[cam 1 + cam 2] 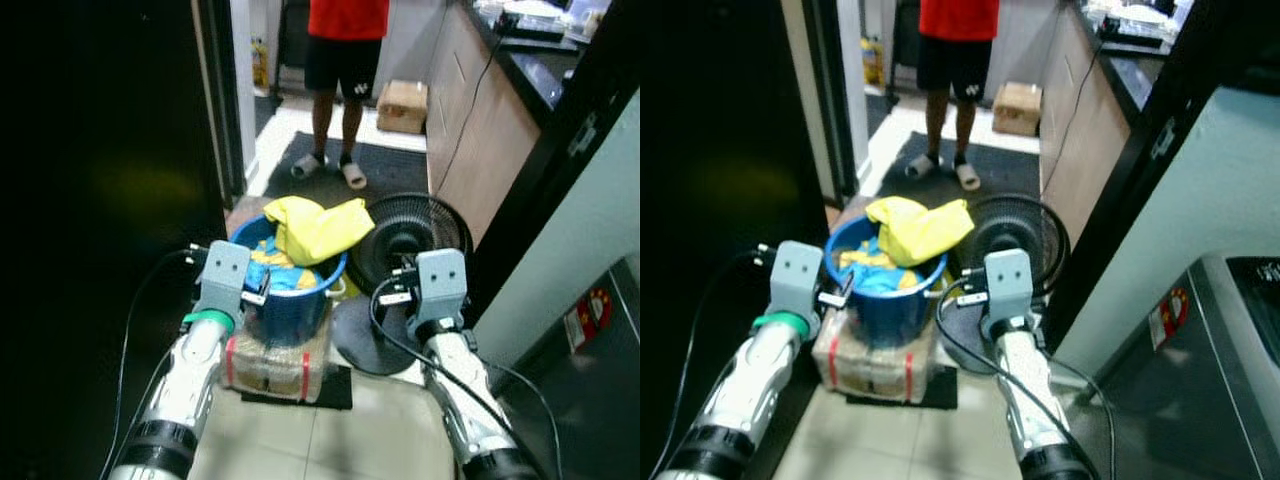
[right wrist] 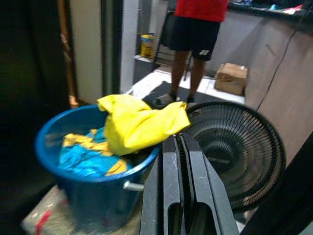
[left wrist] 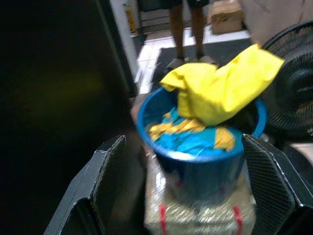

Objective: Clothes washing

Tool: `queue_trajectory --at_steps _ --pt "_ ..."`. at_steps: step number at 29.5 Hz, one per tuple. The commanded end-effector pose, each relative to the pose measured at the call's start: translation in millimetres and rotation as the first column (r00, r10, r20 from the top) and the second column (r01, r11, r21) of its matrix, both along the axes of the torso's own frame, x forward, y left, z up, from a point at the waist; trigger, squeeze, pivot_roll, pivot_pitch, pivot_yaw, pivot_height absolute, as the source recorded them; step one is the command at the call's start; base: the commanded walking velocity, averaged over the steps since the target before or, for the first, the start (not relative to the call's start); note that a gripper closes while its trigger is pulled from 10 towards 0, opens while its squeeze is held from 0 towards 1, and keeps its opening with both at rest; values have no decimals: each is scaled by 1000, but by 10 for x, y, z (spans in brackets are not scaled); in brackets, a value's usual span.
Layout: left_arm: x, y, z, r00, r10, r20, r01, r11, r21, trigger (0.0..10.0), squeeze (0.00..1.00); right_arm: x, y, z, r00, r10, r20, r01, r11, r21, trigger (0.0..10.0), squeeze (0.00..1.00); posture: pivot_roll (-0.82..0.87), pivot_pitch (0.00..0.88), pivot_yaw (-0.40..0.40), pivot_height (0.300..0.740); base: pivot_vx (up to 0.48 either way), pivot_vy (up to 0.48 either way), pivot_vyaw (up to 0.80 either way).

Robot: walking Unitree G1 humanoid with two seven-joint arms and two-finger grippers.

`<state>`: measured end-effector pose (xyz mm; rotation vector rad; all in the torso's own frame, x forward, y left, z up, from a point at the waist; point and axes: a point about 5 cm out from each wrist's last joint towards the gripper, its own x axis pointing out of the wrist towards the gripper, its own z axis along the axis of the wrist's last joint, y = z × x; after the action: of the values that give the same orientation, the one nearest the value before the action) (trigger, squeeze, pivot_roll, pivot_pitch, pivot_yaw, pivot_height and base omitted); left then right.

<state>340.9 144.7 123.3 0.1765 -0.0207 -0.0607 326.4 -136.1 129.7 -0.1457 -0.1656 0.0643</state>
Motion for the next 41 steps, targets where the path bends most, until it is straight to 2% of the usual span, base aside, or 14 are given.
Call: queue_trajectory --at_steps 1,4,25,29,36,41 --pt "-8 -42 -17 1000 -14 1 14 1000 -8 10000 0 0 -46 -19 1000 -14 -7 13 1000 -5 10000 0 27 0 26 740 0 0 0" --pt "-3 -47 2 1000 -6 15 6 1000 0 10000 0 -1 -36 -21 1000 -9 -8 9 1000 -6 10000 0 28 0 26 740 0 0 0" --pt "-1 -40 3 1000 0 23 0 1000 17 10000 0 -21 36 -42 1000 14 -9 -14 1000 4 10000 0 31 0 30 740 468 0 0" --pt "-1 -40 1 1000 2 23 -3 1000 17 10000 0 -13 62 -72 999 40 -31 -42 998 -40 10000 0 35 0 27 740 465 0 0" --pt "-8 -36 -7 1000 3 21 -4 1000 18 10000 0 -16 41 -67 999 25 -21 -26 999 -38 10000 0 35 0 27 740 458 0 747" --pt "-5 -32 -10 1000 4 19 -4 1000 19 10000 0 -8 45 -71 999 22 -26 -23 999 -38 10000 0 35 0 28 740 446 0 0"
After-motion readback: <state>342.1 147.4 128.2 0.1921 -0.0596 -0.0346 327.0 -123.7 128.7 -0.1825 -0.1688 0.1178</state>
